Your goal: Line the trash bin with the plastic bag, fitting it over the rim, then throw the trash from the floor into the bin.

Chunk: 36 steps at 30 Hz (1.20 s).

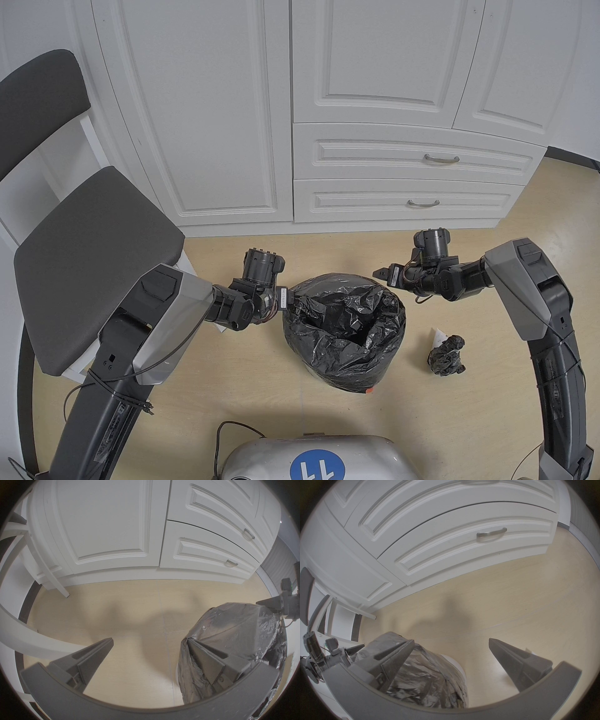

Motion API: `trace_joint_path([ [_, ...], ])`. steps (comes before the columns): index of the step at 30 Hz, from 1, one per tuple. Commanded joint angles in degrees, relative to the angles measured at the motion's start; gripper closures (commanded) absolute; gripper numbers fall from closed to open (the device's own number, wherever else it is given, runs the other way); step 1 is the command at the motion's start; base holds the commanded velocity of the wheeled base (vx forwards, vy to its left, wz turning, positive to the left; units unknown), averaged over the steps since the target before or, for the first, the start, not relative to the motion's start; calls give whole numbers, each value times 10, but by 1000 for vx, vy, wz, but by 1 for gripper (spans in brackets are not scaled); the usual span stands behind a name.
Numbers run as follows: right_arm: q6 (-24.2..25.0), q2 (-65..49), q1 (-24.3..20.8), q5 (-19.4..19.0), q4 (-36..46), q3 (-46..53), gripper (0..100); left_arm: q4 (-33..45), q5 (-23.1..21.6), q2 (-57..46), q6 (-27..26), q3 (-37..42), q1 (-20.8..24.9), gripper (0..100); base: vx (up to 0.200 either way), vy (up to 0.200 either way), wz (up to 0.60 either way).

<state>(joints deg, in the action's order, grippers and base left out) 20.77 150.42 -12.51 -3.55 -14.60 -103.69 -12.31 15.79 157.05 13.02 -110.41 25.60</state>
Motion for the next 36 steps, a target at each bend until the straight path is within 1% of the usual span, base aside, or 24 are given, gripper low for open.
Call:
trace_joint_path([
  [1,-30,-150,-9,0,-2,121,0,-1,1,-65,2,41,-6,0,0,0,0],
  [2,-51,-177,-14,-1,-3,153,0,-2,1,-82,3,56,-6,0,0,0,0],
  [3,-62,-188,-16,-1,-2,168,0,-2,1,-89,3,63,-6,0,0,0,0],
  [4,-109,-229,-29,-1,-6,230,0,-3,0,-113,3,93,-6,0,0,0,0],
  [5,-123,-239,-33,-2,-8,247,0,-4,0,-119,3,103,-6,0,0,0,0],
  [6,-123,-239,-33,-2,-8,247,0,-4,0,-119,3,103,-6,0,0,0,0],
  [7,-207,-280,-51,-6,-39,336,0,-12,5,-155,8,160,-5,0,0,0,0],
  [8,-239,-291,-57,-6,-58,372,0,-18,6,-170,11,183,-5,0,0,0,0],
  [9,-253,-296,-59,-6,-66,387,0,-22,7,-177,14,194,-4,0,0,0,0],
  [10,-299,-306,-65,-6,-90,433,0,-39,10,-202,23,238,-4,0,0,0,0],
  [12,-347,-312,-66,-7,-112,475,0,-63,13,-234,28,293,-3,0,0,0,0],
  [13,-381,-314,-66,-7,-124,503,0,-88,13,-257,27,335,-3,0,0,0,0],
  [14,-381,-314,-66,-7,-124,503,0,-88,13,-257,27,335,-3,0,0,0,0],
  [15,-415,-308,-67,-7,-132,529,0,-126,13,-284,26,391,-4,0,0,0,0],
  [16,-427,-303,-67,-7,-131,536,0,-147,13,-298,26,419,-4,0,0,0,0],
  [18,-437,-284,-66,-7,-133,539,0,-178,14,-320,26,460,-5,0,0,0,0],
  [23,-430,-225,-65,-1,-143,508,0,-218,14,-351,27,521,-6,0,0,0,0],
  [27,-432,-192,-59,4,-159,503,0,-231,20,-359,29,540,-6,0,0,0,0],
  [33,-422,-144,-52,37,-161,465,0,-258,25,-358,29,560,-9,0,0,0,0],
  [36,-422,-137,-45,39,-160,461,0,-271,24,-358,29,568,-9,0,0,0,0],
])
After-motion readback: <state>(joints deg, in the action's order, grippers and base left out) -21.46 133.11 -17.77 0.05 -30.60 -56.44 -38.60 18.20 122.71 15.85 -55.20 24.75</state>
